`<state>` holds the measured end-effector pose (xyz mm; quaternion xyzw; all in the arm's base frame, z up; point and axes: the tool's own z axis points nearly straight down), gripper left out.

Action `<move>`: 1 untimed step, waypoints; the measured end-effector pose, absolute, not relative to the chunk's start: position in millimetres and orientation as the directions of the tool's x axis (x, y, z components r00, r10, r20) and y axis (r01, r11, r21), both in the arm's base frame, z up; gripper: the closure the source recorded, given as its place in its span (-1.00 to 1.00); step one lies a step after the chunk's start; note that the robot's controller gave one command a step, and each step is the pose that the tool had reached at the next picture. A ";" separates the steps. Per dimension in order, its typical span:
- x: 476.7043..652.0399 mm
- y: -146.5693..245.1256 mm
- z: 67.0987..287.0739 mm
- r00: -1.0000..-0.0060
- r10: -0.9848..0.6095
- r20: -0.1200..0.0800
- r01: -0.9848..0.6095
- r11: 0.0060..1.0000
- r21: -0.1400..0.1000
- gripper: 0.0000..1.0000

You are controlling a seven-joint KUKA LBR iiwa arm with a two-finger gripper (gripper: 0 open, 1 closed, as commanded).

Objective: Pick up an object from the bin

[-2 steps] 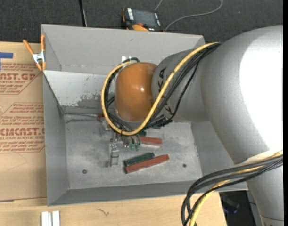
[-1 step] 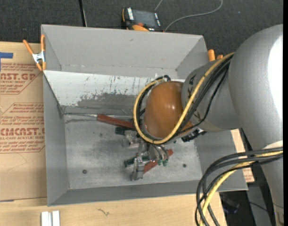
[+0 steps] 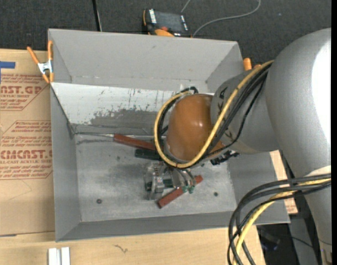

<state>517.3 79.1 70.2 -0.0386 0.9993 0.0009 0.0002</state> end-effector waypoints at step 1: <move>536.7 -21.9 96.6 -0.984 -0.179 -0.003 -0.179 0.984 -0.004 1.00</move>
Offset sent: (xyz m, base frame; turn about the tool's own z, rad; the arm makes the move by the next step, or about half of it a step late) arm 0.0185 -0.0960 0.0259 -0.1089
